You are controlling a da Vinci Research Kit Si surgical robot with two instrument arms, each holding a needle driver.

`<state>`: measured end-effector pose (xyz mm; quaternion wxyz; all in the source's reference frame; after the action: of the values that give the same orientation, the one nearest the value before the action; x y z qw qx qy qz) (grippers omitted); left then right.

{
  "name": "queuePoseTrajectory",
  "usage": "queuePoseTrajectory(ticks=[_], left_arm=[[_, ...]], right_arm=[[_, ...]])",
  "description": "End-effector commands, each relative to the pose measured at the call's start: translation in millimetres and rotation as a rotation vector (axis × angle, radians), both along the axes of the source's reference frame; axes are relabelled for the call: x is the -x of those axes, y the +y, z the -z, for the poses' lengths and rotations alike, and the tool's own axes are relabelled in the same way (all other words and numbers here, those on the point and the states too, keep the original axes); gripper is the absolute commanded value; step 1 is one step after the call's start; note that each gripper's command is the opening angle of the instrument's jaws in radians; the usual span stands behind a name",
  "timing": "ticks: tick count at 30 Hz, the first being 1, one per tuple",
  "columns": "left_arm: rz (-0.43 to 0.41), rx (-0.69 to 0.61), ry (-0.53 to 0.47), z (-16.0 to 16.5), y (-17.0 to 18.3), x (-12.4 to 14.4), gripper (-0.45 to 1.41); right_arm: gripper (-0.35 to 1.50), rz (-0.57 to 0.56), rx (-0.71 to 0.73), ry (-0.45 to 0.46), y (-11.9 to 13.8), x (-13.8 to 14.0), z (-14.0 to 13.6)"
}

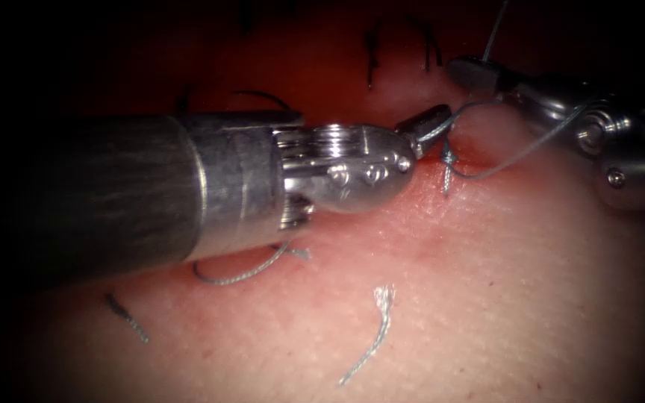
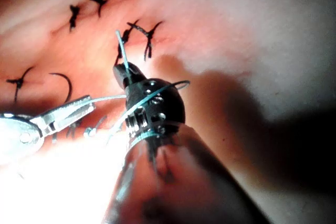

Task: Wound Closure

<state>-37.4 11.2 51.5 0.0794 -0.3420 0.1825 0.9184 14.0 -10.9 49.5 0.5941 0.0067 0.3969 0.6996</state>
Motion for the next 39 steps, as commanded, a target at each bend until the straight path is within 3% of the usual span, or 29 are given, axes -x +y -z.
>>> queuePoseTrajectory(ticks=[1, 4, 8, 17, 21, 26, 29, 39], left_arm=[[0.002, 0.000, -0.001, -0.3, 0.5, 0.6, -0.45], [0.022, -0.027, 0.020, -1.3, 4.0, -1.4, -0.45], [0.048, -0.051, 0.028, -3.6, 7.0, -2.0, -0.45], [0.059, -0.138, 0.075, -9.4, 13.7, -0.5, -0.45], [0.098, -0.177, 0.050, -12.1, 18.5, -0.5, -0.45], [0.122, -0.206, 0.009, -12.9, 20.9, -1.3, -0.45], [0.142, -0.241, -0.089, -12.9, 22.8, -2.3, -0.45], [0.227, -0.181, -0.211, -12.2, 28.1, -4.2, -0.45]], right_arm=[[-0.35, 0.006, 0.006, -0.001, -0.2, -1.0, -0.1], [-0.35, 0.039, 0.059, -0.026, -1.5, -0.6, 1.3], [-0.35, 0.055, 0.101, -0.030, -2.1, -0.4, 2.6], [-0.35, 0.138, 0.152, -0.005, -5.0, -1.5, 3.5], [-0.35, 0.181, 0.155, -0.007, -6.8, -1.7, 3.8], [-0.35, 0.196, 0.153, 0.001, -7.6, -1.3, 4.4], [-0.35, 0.225, 0.158, -0.004, -8.7, -1.0, 5.0], [-0.35, 0.261, 0.156, 0.000, -10.7, -1.2, 5.4]])
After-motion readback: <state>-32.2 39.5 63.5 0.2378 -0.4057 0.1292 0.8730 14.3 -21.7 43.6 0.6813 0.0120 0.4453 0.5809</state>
